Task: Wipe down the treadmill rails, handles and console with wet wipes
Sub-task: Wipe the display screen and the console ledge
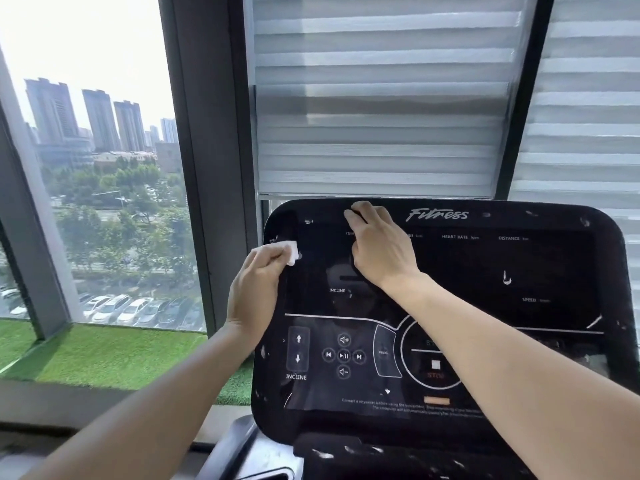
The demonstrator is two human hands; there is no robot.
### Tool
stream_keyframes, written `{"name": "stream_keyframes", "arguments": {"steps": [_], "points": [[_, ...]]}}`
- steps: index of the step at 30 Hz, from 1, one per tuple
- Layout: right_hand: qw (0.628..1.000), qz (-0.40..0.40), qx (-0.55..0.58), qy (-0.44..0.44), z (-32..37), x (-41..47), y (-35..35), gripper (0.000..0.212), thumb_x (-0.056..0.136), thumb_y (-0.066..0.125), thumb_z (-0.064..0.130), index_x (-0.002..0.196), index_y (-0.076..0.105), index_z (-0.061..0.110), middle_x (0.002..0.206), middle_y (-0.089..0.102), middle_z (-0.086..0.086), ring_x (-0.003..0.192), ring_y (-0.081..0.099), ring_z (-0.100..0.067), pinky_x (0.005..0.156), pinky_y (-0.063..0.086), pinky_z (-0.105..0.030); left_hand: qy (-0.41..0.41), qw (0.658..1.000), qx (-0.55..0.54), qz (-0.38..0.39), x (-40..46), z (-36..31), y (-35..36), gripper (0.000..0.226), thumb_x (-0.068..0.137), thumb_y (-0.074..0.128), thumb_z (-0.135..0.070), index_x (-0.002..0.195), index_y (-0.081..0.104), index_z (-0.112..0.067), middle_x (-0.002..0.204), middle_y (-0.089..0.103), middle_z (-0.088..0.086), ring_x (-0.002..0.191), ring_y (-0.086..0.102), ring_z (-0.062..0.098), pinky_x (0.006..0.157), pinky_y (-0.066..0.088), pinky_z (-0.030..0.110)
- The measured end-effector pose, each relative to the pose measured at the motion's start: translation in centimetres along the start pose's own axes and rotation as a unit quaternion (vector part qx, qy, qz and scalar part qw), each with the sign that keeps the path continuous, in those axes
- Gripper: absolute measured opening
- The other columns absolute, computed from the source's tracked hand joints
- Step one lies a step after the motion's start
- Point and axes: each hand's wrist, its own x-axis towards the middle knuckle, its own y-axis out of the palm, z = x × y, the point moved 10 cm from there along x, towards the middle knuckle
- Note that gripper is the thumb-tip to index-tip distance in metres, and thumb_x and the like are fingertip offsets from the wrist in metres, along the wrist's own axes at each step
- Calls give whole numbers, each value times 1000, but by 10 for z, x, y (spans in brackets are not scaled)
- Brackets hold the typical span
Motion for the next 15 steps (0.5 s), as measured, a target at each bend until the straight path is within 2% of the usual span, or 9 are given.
{"name": "stream_keyframes", "arguments": {"steps": [3, 5, 7, 10, 12, 15], "points": [[1000, -4, -3, -2, -1, 0, -1, 44, 89, 47, 3, 132, 47, 10, 138, 38, 3, 123, 37, -20, 80, 41, -28, -53, 999, -10, -4, 23, 12, 3, 40, 84, 61, 7, 118, 65, -15, 108, 61, -7, 101, 57, 18, 75, 53, 31], [1000, -8, -3, -2, -2, 1, -2, 43, 89, 45, 4, 131, 48, 10, 137, 39, 4, 123, 37, -19, 81, 43, -30, -104, 994, -13, -6, 43, 20, 6, 30, 92, 56, -2, 116, 66, -16, 109, 62, -6, 104, 55, 16, 78, 44, 23], [1000, -11, 2, -2, -2, 2, -2, 41, 90, 45, 4, 130, 49, 10, 137, 40, 4, 123, 38, -19, 81, 45, -31, -97, 995, -1, -12, 42, 14, 4, 32, 88, 59, 3, 115, 67, -13, 107, 63, -4, 102, 56, 18, 79, 44, 23], [1000, -15, 12, 0, -2, 0, -1, 41, 89, 45, 3, 130, 50, 8, 137, 41, 3, 124, 38, -19, 76, 48, -32, -46, 999, 1, -9, 1, 6, 1, 42, 77, 68, 12, 113, 69, -9, 102, 65, -2, 96, 60, 20, 75, 56, 32], [1000, -14, 12, -2, -2, -1, 0, 42, 89, 46, 3, 130, 49, 8, 138, 41, 3, 124, 37, -19, 75, 48, -32, -29, 1000, -1, -4, -21, 8, -1, 45, 74, 70, 13, 114, 69, -9, 103, 66, -2, 97, 61, 18, 75, 58, 33], [1000, -17, 7, -3, -3, 1, -2, 39, 89, 46, 3, 128, 52, 9, 136, 42, 4, 121, 39, -19, 76, 49, -33, -28, 999, 17, -6, -5, 10, -2, 44, 75, 70, 12, 114, 68, -7, 103, 66, 2, 95, 63, 21, 72, 58, 32]]}}
